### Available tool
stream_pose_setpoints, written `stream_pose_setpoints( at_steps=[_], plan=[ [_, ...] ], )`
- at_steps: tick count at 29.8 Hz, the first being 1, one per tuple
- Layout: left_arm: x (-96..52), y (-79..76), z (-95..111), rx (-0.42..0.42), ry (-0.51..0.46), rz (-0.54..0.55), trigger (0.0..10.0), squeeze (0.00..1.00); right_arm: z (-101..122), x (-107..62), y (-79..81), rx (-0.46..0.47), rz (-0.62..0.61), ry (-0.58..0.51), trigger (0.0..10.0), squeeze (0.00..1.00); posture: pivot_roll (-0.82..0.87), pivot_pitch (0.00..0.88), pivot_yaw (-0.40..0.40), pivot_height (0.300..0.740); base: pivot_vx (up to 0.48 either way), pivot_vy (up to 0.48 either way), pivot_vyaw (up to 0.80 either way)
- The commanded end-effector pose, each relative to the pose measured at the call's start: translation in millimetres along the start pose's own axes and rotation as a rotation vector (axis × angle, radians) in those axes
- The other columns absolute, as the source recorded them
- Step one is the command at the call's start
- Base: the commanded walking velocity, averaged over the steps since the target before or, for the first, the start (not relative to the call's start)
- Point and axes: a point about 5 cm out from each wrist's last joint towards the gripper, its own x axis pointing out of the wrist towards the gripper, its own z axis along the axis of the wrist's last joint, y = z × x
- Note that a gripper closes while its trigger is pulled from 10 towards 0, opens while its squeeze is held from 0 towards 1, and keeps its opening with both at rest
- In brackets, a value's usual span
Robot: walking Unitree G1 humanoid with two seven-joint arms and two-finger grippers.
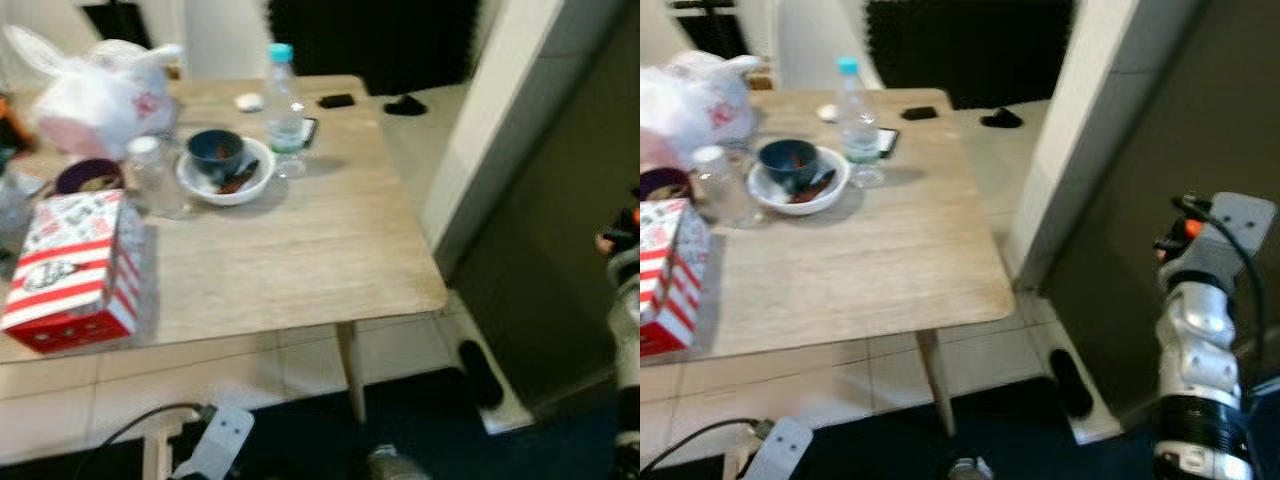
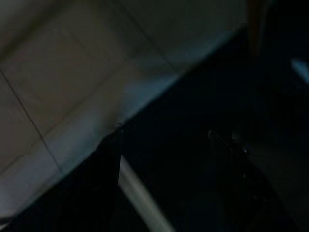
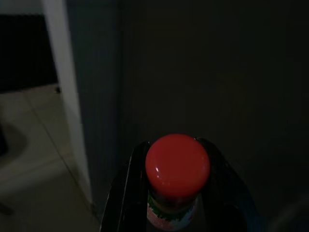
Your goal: Restocking fridge
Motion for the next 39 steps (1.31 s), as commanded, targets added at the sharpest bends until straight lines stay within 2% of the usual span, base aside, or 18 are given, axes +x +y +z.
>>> stream_pose_setpoints(
  at_steps=[1, 5, 9, 10, 18, 24, 32, 39],
  plan=[
    [1.2, 7.3, -4.4, -0.009, 0.029, 0.015, 10.0, 0.00, -0.5, 1.2, -7.7, 0.000, -0.036, -0.006, 10.0, 0.00, 0.00, 0.134, -0.032, 0.740, 0.000, 0.000, -0.78],
    [10.4, 14.0, -0.8, -0.064, 0.048, 0.037, 10.0, 0.00, -3.2, 2.2, -17.1, -0.026, -0.082, 0.012, 10.0, 0.00, -0.01, 0.131, -0.036, 0.740, 0.000, 0.000, -0.78],
    [16.5, 16.6, 7.5, -0.089, 0.026, 0.033, 10.0, 0.00, -7.6, 1.9, -27.0, -0.041, -0.135, 0.035, 10.0, 0.00, -0.02, 0.130, -0.036, 0.740, 0.000, 0.000, -0.77],
    [21.8, 18.0, 16.1, -0.112, 0.003, 0.018, 10.0, 0.00, -11.2, 1.2, -35.2, -0.051, -0.179, 0.051, 10.0, 0.00, -0.02, 0.129, -0.034, 0.740, 0.000, 0.000, -0.78],
    [33.1, 16.9, 35.5, -0.148, -0.044, -0.047, 10.0, 0.00, -16.7, 0.5, -52.6, -0.070, -0.273, 0.076, 10.0, 0.00, -0.03, 0.128, -0.031, 0.740, 0.000, 0.000, -0.78],
    [38.3, 11.7, 47.4, -0.189, -0.077, -0.118, 10.0, 0.00, -20.1, -0.6, -58.0, -0.081, -0.312, 0.090, 10.0, 0.00, -0.03, 0.129, -0.033, 0.740, 0.000, 0.000, -0.78],
    [42.3, 4.7, 59.7, -0.183, -0.117, -0.173, 10.0, 0.00, -23.8, -0.8, -58.4, -0.081, -0.323, 0.098, 10.0, 0.00, -0.03, 0.127, -0.033, 0.740, 0.000, 0.000, -0.78],
    [45.7, -4.0, 79.2, -0.177, -0.181, -0.252, 10.0, 0.00, -24.5, -1.4, -59.1, -0.082, -0.334, 0.100, 10.0, 0.00, -0.04, 0.119, -0.034, 0.740, 0.000, 0.000, -0.78]
  ],
)
